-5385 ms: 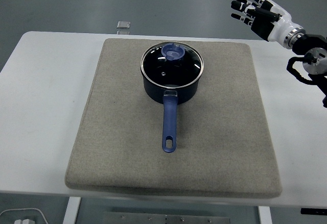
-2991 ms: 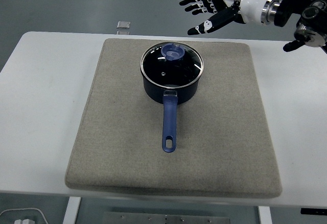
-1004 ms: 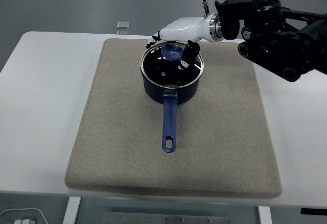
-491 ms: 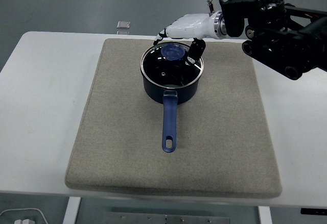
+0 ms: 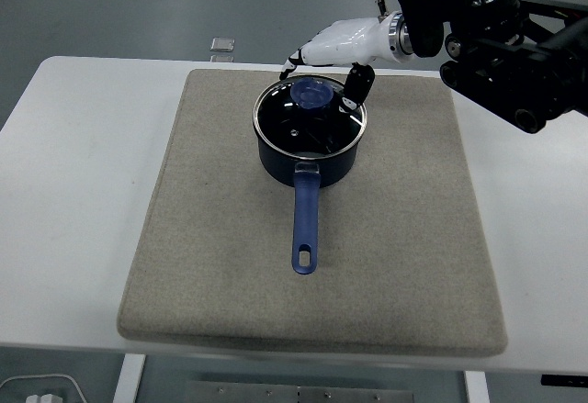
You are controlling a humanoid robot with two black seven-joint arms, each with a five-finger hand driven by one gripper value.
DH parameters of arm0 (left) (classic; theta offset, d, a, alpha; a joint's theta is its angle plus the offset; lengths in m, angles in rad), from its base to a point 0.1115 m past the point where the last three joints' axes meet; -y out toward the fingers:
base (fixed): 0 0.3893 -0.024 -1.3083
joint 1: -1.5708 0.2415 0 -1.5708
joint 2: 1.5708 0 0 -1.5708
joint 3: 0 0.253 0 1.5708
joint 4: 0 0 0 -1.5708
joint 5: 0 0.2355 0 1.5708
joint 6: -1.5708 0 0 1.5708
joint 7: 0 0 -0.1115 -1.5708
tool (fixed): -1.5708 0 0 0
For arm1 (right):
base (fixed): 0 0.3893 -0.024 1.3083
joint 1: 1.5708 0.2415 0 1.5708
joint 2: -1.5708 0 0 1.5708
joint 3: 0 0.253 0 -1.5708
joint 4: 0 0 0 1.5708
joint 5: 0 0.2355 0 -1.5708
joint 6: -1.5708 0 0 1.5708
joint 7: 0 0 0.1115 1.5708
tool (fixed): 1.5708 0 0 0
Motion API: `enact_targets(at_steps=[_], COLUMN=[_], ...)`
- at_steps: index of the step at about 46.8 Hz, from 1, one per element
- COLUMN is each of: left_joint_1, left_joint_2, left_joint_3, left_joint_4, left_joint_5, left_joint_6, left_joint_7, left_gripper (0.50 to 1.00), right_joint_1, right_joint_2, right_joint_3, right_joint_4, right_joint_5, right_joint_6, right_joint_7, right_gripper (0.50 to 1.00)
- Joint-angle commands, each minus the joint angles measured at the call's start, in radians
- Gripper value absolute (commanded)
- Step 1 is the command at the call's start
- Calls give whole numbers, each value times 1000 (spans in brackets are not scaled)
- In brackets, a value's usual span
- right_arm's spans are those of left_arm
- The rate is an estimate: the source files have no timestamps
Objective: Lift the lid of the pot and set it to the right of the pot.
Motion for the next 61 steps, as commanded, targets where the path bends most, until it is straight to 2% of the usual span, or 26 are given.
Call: enact_targets(at_steps=[1,13,25,42,45,49,61], left_joint_1=[-1,-1,1,-1,1,-1,1], left_joint_2=[0,0,0,0,0,0,0], left_joint_3=[0,0,0,0,0,0,0], left_joint_4=[0,0,0,0,0,0,0], left_joint_5=[0,0,0,0,0,0,0], left_joint_6=[0,0,0,0,0,0,0], left_joint_7=[0,0,0,0,0,0,0], left_gripper=[1000,1000,1000,1000,1000,1000,1000], right_joint_1=[2,-6,-9,-9,-9,-9,-9], right_joint_2=[6,44,47,49,49,50,50], right_joint_3=[0,0,-1,-20,-20,-20,-18], right_joint_4=[-22,-51,-63,-65,-65,-65,-63], right_joint_5=[0,2,0,-8,-8,-8,-8], right_joint_6=[0,-1,-1,-4,-3,-4,-3], right_joint_7=[0,-2,-2,0,-2,-2,0], right_gripper=[917,917,913,862,823,803,803])
